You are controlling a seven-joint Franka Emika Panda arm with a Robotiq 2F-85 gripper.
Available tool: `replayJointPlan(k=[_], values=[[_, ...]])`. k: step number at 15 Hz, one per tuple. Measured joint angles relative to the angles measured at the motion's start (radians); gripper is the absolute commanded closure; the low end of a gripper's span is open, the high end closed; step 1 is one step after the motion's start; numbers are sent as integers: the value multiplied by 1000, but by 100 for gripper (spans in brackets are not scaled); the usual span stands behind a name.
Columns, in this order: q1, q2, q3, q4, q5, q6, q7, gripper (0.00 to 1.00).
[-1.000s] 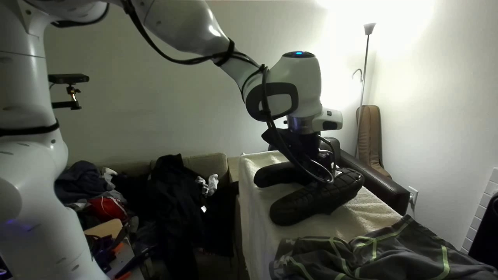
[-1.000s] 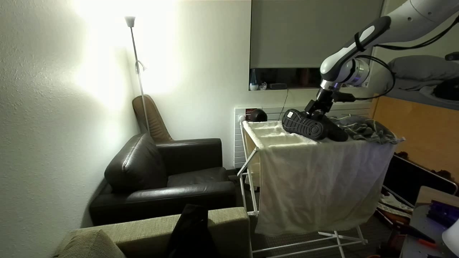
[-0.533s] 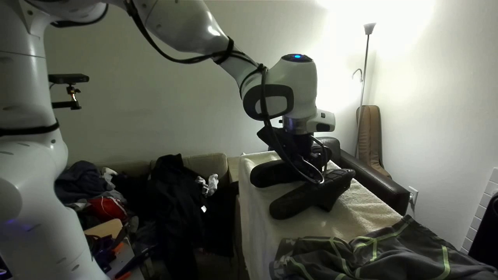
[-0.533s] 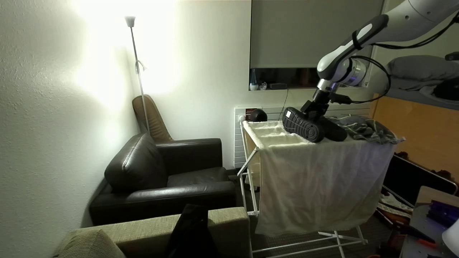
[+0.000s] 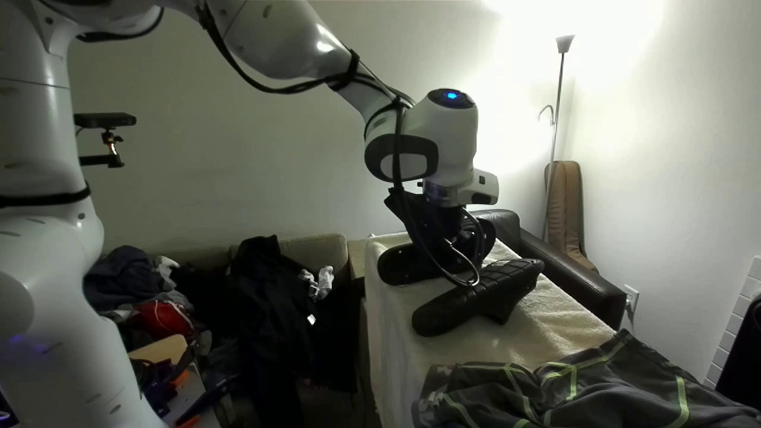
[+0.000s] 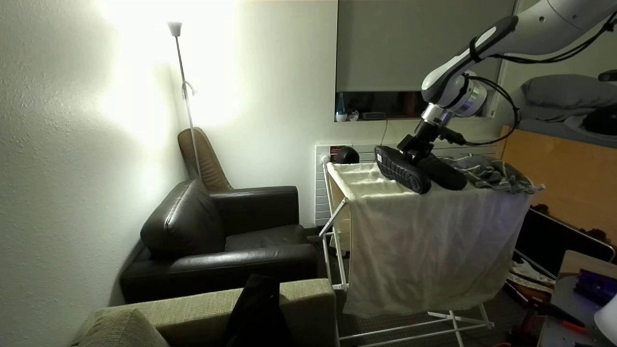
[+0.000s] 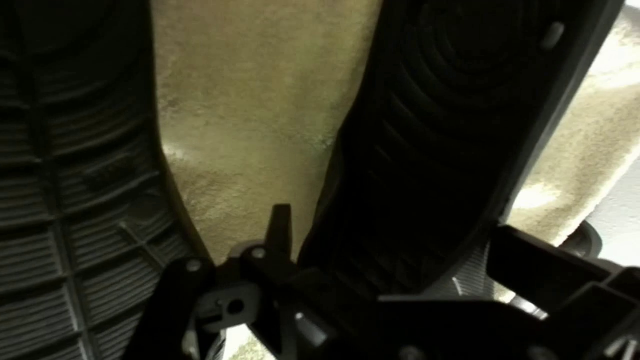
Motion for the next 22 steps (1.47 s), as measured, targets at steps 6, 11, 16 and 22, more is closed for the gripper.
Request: replayJointPlan(k=[6,11,16,22], values=[[1,1,7,1,119,-108,-110,0],[2,6,1,1,146,-176,-155,0],[5,-1,-31,2,43,-164,-191,0],[5,-64,-79,2,-131,-156,-191,0]])
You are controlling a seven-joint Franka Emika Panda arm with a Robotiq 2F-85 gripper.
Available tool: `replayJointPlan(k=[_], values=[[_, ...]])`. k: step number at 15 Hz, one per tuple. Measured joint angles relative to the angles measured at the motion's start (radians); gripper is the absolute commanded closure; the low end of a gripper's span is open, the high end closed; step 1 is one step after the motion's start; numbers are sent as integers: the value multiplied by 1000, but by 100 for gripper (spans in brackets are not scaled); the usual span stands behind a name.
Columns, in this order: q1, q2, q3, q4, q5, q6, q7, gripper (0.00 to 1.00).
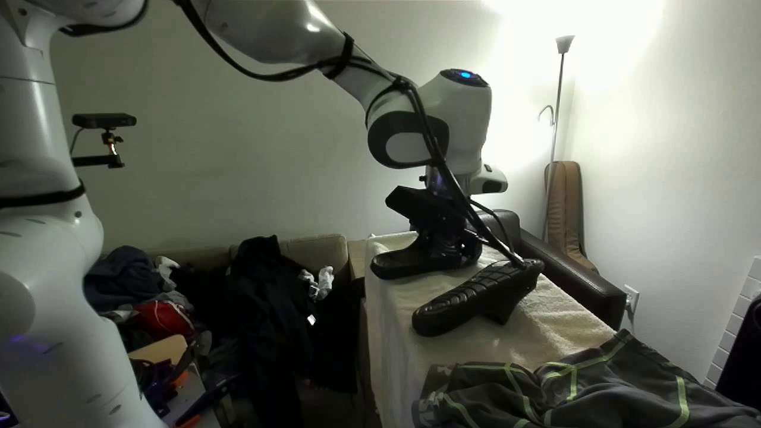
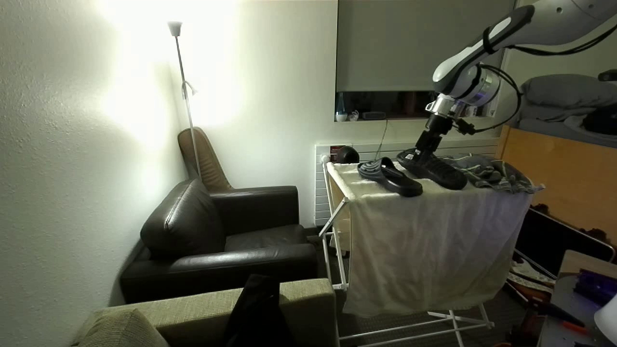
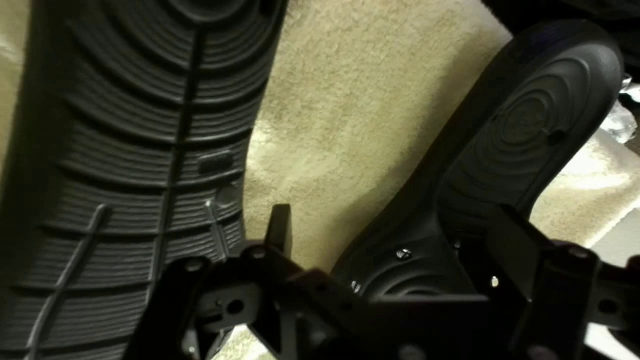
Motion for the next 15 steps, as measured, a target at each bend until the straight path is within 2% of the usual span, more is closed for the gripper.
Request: replayJointPlan(k=[8,15], values=[[-1,-116,-66,-12,-174,7,63,0],[-10,-161,-154,-12,-316,94,179,0]])
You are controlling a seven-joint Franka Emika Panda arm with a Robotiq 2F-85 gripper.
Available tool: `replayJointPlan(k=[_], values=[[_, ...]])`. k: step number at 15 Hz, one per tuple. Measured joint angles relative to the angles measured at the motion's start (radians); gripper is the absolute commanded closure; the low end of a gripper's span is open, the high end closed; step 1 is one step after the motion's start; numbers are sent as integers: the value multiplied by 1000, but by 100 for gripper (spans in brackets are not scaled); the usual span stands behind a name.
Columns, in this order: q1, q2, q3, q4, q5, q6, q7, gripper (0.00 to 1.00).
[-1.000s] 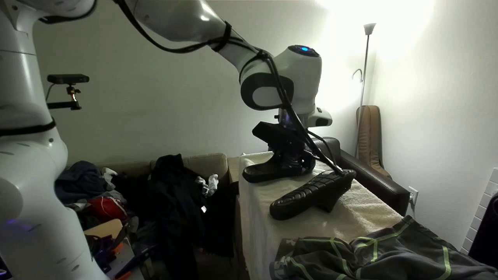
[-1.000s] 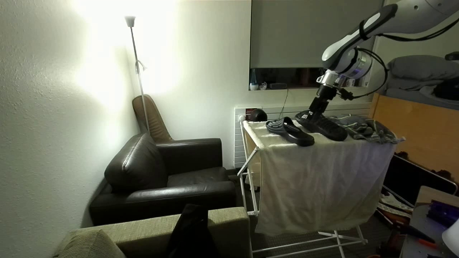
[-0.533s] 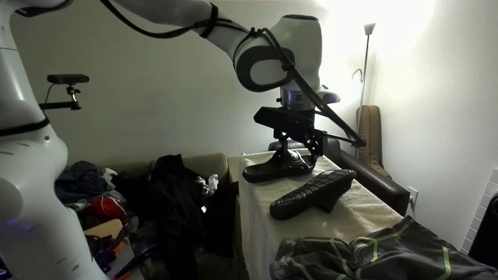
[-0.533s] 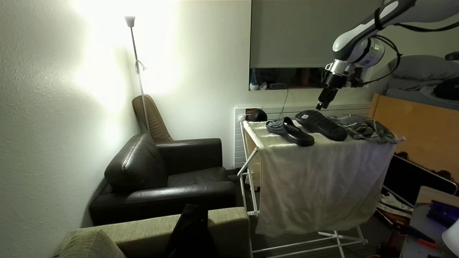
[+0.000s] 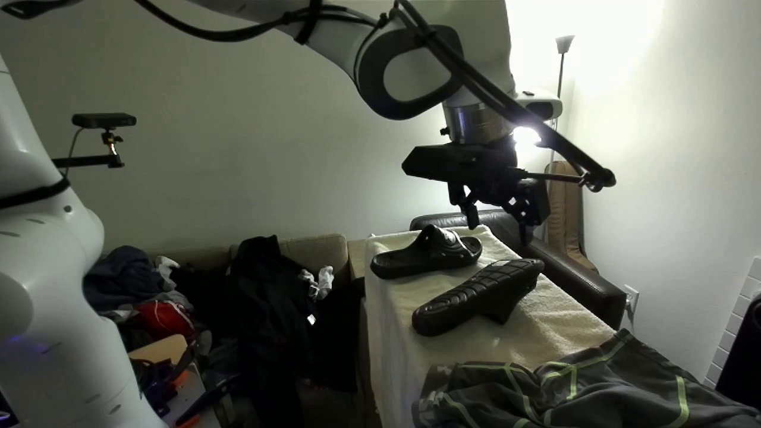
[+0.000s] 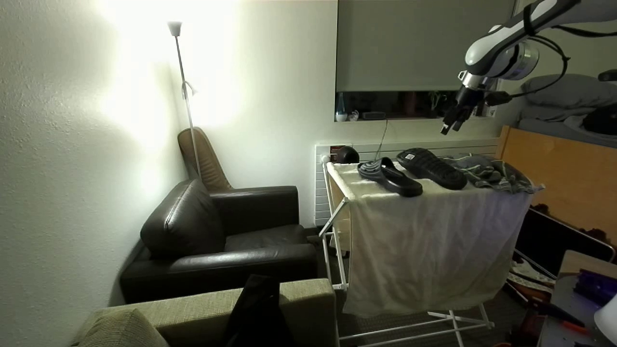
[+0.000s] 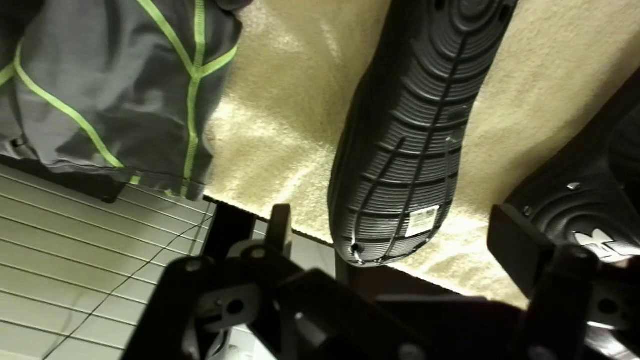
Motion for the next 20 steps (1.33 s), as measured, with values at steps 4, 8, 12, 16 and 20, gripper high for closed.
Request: replayJointPlan(k=[4,8,12,16,20], values=[[-6,-1,-28,-5,-61,31,62,0],[-17,1,-49,-28,-124,77,113,0],[-33,17,-63,-48,-181,133,149,0],[-36,47,-63,-57,-209,168,177,0],[-35,87,-60,-71,-228,212,182,0]])
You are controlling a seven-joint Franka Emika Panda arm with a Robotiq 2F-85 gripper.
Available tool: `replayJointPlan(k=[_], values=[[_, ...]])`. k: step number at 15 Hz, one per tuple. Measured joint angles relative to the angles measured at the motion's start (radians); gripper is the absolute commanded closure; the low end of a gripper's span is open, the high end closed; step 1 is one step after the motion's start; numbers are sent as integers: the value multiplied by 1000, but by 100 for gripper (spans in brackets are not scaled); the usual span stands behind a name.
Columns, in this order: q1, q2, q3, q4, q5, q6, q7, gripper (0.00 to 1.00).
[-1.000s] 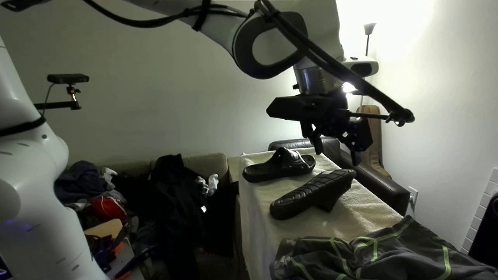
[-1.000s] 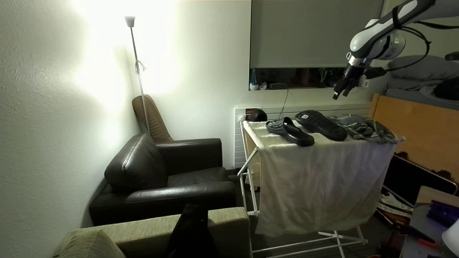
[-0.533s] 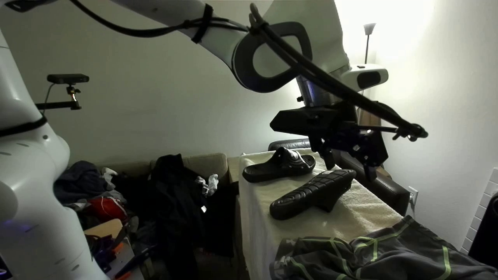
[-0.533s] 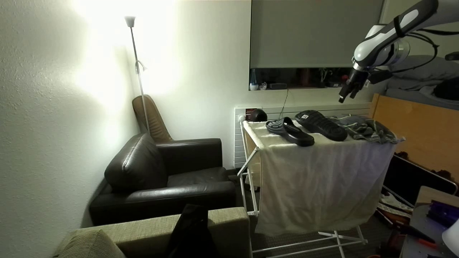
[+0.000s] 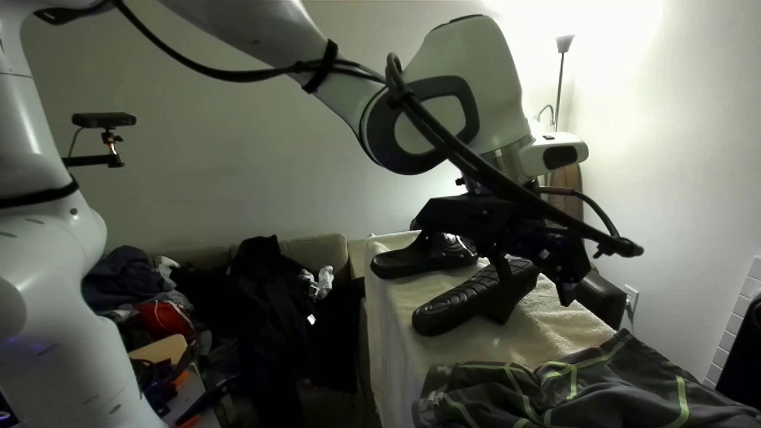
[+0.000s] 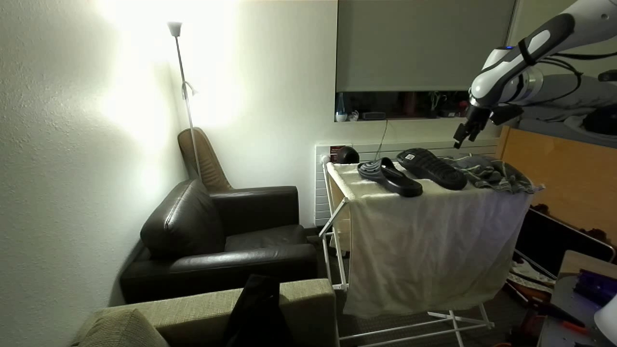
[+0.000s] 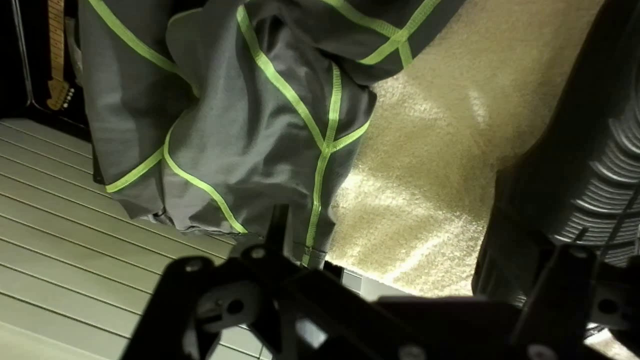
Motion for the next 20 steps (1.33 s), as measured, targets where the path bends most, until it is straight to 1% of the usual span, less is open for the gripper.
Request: replayJointPlan(k=[4,11,20], values=[[0,31,9,-7,-13,32,0,0],[2,66,40,-24,-13,54,0,0],[-1,148,44,-31,-57,164,0,0]])
